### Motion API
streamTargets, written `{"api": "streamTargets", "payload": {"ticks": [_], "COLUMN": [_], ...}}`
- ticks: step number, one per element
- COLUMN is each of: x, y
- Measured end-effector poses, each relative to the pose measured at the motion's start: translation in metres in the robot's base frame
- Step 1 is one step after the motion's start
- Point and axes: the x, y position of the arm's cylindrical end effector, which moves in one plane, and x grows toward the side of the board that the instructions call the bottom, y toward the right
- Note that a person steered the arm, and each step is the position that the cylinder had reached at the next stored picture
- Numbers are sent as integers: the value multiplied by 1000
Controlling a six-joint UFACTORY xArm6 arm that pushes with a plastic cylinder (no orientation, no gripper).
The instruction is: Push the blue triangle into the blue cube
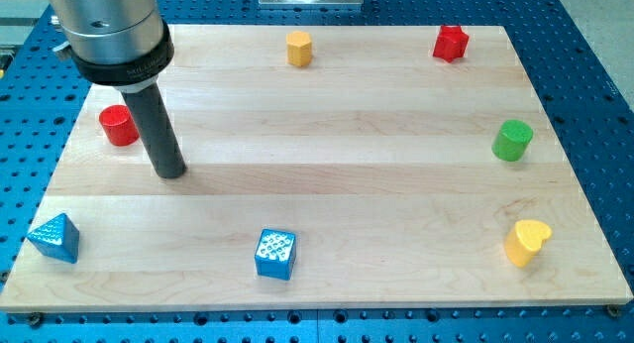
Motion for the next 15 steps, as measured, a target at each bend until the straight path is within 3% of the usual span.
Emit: {"api": "streamTargets", "payload": {"ticks": [6, 8, 9, 10, 11, 13, 15], "x": [19, 37, 80, 97, 102, 102, 135], "y": [10, -137, -118, -135, -122, 25, 73]}}
